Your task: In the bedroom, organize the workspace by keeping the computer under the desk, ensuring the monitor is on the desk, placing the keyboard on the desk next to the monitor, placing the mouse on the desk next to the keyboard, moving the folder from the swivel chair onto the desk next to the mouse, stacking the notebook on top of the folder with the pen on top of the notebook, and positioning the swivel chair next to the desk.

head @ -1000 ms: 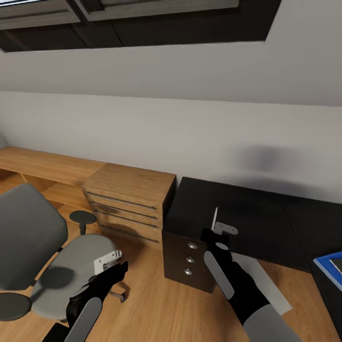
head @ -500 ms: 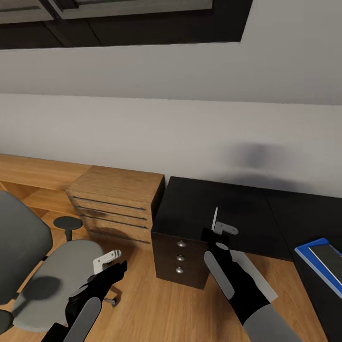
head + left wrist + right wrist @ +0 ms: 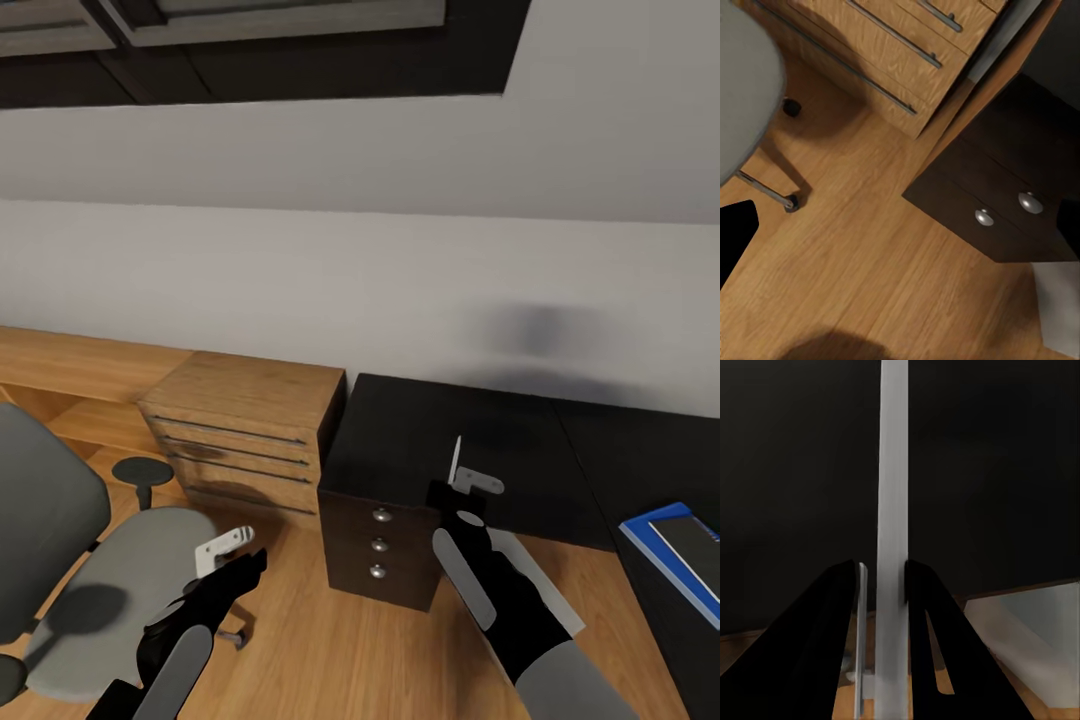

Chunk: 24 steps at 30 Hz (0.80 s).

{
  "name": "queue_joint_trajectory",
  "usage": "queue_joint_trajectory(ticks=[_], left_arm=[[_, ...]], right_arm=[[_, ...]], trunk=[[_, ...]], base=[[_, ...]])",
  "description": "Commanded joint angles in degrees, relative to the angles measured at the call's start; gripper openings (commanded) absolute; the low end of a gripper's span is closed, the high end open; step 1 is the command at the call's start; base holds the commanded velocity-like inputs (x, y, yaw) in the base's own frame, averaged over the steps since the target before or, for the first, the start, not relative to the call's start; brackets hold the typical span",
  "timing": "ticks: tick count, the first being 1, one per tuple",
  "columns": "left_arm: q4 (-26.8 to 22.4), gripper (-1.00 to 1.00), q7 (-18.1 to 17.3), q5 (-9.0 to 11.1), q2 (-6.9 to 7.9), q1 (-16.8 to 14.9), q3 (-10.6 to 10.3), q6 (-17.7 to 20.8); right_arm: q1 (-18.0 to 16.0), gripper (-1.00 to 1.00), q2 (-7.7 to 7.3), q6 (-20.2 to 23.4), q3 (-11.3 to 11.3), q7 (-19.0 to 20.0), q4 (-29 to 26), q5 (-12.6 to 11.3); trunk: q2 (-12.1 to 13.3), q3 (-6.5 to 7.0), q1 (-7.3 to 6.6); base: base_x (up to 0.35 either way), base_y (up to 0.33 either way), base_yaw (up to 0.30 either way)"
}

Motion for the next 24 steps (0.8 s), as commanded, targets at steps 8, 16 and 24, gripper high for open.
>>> queue_joint_trajectory(ticks=[8, 16, 24], left_arm=[[0.1, 1.0, 0.5, 0.4, 0.06, -0.1, 0.0, 0.0], [0.2, 1.0, 0.6, 0.4, 0.11, -0.1, 0.0, -0.1], [3.9, 1.0, 0.6, 0.4, 0.07, 1.9, -0.7, -2.0]], right_arm=[[-0.1, -1.0, -0.47, 0.3, 0.1, -0.4, -0.1, -0.2], [-0.1, -1.0, -2.05, 0.1, 0.0, -0.3, -0.6, -0.4], [-0.1, -1.0, -3.46, -0.3, -4.5, 0.0, -1.0, -1.7]], trunk=[[-0.1, 0.58, 0.04], [-0.1, 1.29, 0.04], [-0.1, 2.0, 0.04]], base=[[0.0, 0.0, -0.067], [0.0, 0.0, -0.082], [0.0, 0.0, -0.096]])
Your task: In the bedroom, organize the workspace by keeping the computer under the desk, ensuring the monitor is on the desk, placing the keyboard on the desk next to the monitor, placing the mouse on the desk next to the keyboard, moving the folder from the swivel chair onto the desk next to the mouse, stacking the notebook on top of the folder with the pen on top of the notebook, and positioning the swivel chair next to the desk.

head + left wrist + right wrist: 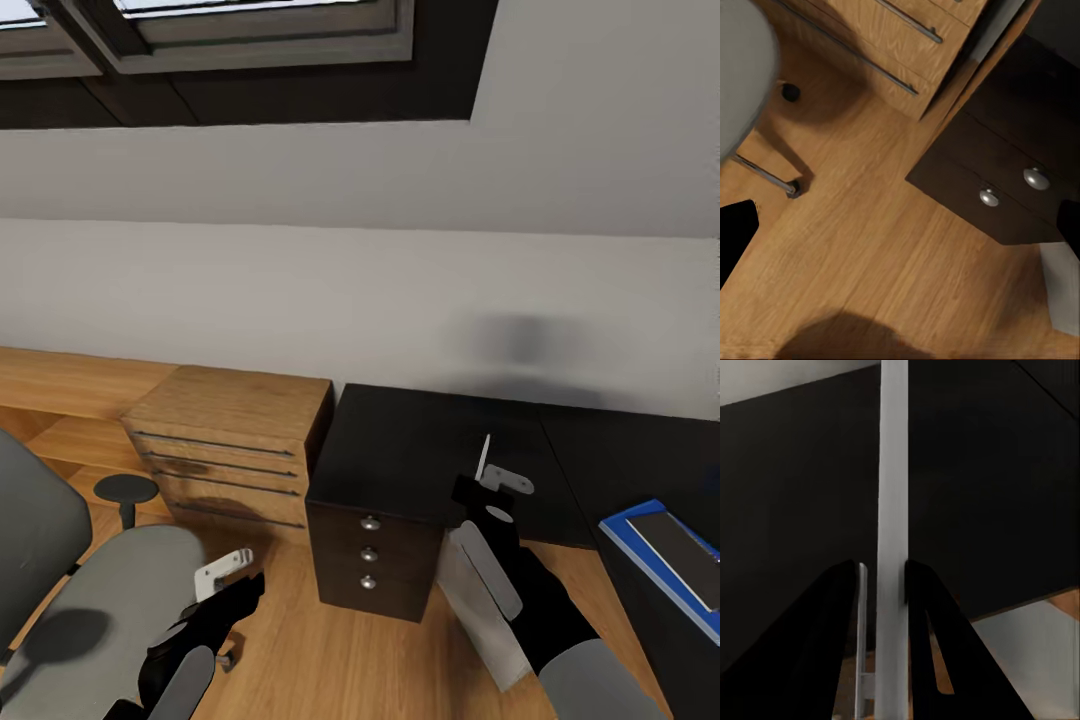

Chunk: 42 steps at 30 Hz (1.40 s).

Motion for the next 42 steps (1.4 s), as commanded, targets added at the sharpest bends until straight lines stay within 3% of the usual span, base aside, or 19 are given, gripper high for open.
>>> queue_joint_trajectory(ticks=[1, 3, 4, 7, 8, 9, 13, 21, 28, 42], left_arm=[[0.1, 1.0, 0.5, 0.0, 0.08, 1.5, -0.7, -1.0], [0.3, 1.0, 0.5, -0.9, 0.15, 3.1, -1.4, -2.4], [1.0, 1.0, 0.4, -3.3, 0.35, 6.2, -2.1, -5.3], [4.3, 1.0, 0.2, -7.8, 0.53, 10.5, -2.7, -11.4], [8.0, 1.0, 0.0, -11.2, 0.59, 12.6, -3.6, -17.4], [10.4, 1.0, 0.0, -12.8, 0.62, 13.5, -4.2, -20.8], [16.8, 1.0, 0.0, -15.2, 0.61, 14.7, -5.2, -26.7], [25.0, 1.0, 0.2, -15.7, 0.26, 14.9, -5.5, -27.9], [25.9, 1.0, 0.1, -15.7, 0.04, 14.9, -5.5, -28.0], [26.0, 1.0, 0.1, -15.7, -0.11, 14.9, -5.6, -28.0]], right_arm=[[-0.1, -1.0, -0.1, 0.3, -0.2, -0.4, -0.1, -0.3], [-0.1, -1.0, -0.14, 0.3, -0.5, -0.4, -0.2, -0.3], [-0.1, -1.0, -0.27, 0.4, -0.7, -0.4, -0.3, -0.4], [-0.1, -1.0, -0.32, 0.4, -0.9, -0.4, -0.4, -0.5], [-0.1, -1.0, -0.33, 0.4, -0.9, -0.4, -0.4, -0.5], [-0.1, -1.0, -0.34, 0.4, -0.9, -0.4, -0.4, -0.6], [0.0, -1.0, -0.34, 0.4, -1.0, -0.4, -0.4, -0.6], [0.0, -1.0, -0.33, 0.4, -1.0, -0.4, -0.4, -0.6], [0.0, -1.0, -0.19, 0.3, -0.9, -0.6, -0.4, -0.5], [0.0, -1.0, -0.34, 0.3, -2.8, -0.5, -0.2, -0.4]], trunk=[[-0.1, -0.03, 0.04], [-0.1, 0.14, 0.04], [-0.1, 0.23, 0.04], [-0.1, 0.49, 0.04], [-0.1, 0.58, 0.04], [-0.1, 0.66, 0.04], [-0.1, 0.99, 0.04], [-0.1, 1.51, 0.04], [-0.1, 1.6, 0.04], [-0.1, 1.6, 0.04]], base=[[0.0, 0.0, -0.106], [0.0, 0.0, -0.107], [0.0, 0.0, -0.11], [0.0, 0.0, -0.11], [0.0, 0.0, -0.111], [0.0, 0.0, -0.114], [0.0, 0.0, -0.145], [0.0, -0.003, -0.175], [0.0, -0.057, -0.037], [0.0, -0.002, -0.239]])
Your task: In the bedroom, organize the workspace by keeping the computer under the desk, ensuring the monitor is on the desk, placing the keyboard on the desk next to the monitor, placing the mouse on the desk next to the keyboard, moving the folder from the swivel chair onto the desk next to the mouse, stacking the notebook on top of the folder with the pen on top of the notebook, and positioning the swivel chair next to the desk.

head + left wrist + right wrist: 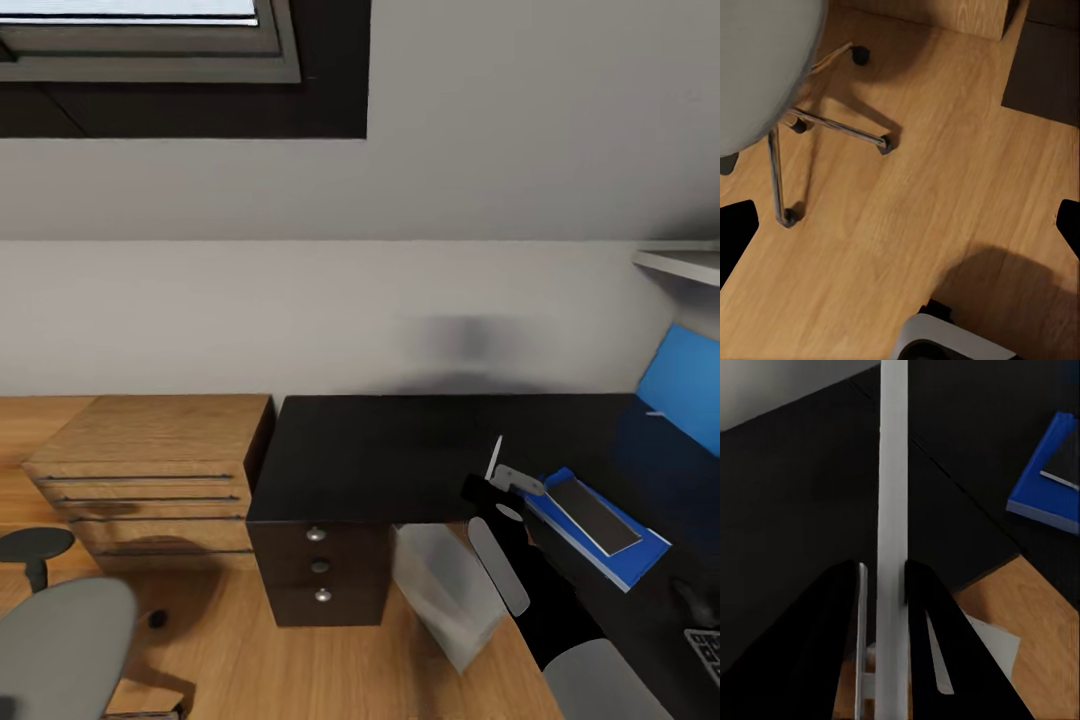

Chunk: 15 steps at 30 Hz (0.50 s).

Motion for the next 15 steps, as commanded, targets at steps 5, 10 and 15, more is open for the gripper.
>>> queue_joint_trajectory(ticks=[5, 10, 15], left_arm=[[0.0, 1.0, 0.3, 0.5, -0.45, 0.0, -0.2, -0.2], [0.0, 1.0, 0.3, 0.5, -0.75, 0.0, -0.2, -0.2], [0.1, 1.0, 0.3, 0.5, -0.84, 0.0, -0.2, -0.2]], right_arm=[[-0.1, -1.0, -0.09, 0.3, 0.1, -0.5, 0.0, -0.2], [-0.1, -1.0, -0.09, 0.2, -0.9, -0.5, 0.1, -0.2], [-0.1, -1.0, -0.07, 0.2, -2.5, -0.5, 0.1, -0.2]], trunk=[[-0.1, -0.11, 0.04], [-0.1, -0.11, 0.04], [-0.1, -0.11, 0.04]], base=[[0.0, 0.0, -0.262], [0.0, 0.0, -0.264], [0.0, 0.0, -0.264]])
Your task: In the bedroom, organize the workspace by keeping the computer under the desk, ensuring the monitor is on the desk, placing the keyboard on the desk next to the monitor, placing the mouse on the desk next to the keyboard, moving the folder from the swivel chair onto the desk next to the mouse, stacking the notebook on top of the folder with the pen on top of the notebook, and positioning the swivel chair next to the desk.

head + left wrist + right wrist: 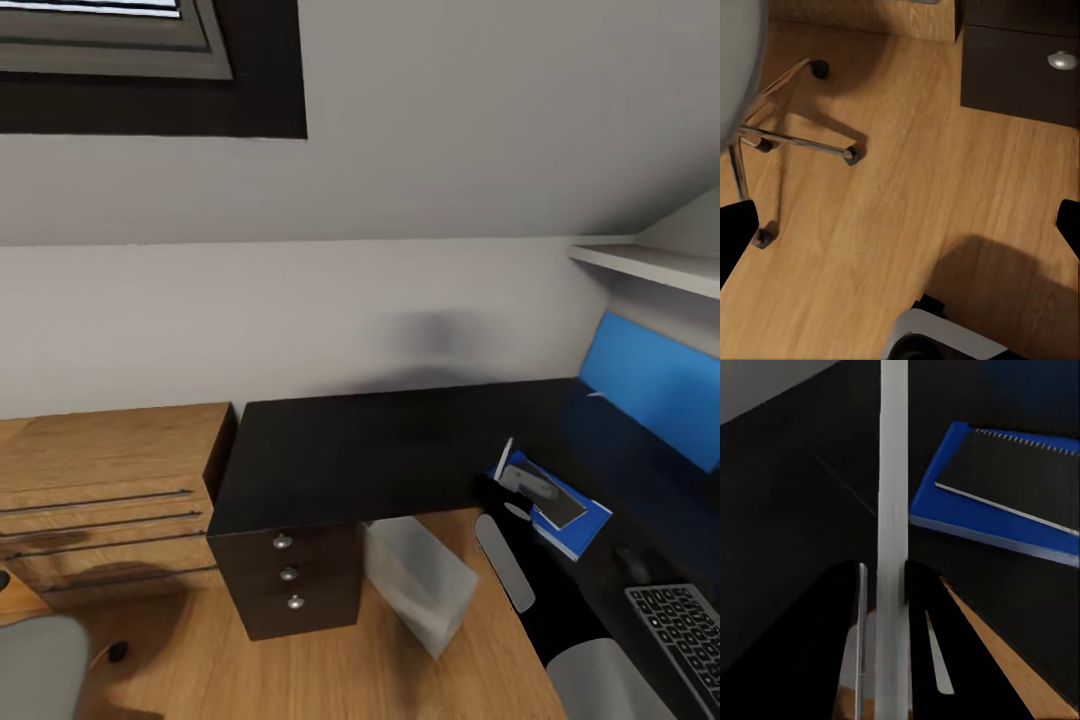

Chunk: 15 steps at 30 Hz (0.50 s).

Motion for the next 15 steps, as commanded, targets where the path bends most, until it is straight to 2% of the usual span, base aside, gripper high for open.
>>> queue_joint_trajectory(ticks=[1, 8, 15], left_arm=[[-0.1, 1.0, 0.3, 0.5, 0.07, 0.0, -0.2, -0.2], [-0.1, 1.0, 0.3, 0.5, 0.0, 0.0, -0.2, -0.2], [-0.1, 1.0, 0.3, 0.5, -0.01, 0.0, -0.3, -0.2]], right_arm=[[-0.1, -1.0, -0.06, 0.3, -0.3, -0.4, 0.0, -0.2], [0.0, -1.0, 0.04, 0.3, -1.9, -0.4, 0.6, -0.2], [-0.1, -1.0, 0.28, 0.2, -2.2, -0.5, 0.6, -0.2]], trunk=[[-0.1, -0.11, 0.04], [-0.1, -0.11, 0.04], [-0.1, -0.11, 0.04]], base=[[0.0, 0.0, -0.265], [0.0, 0.0, -0.265], [0.0, 0.0, -0.262]])
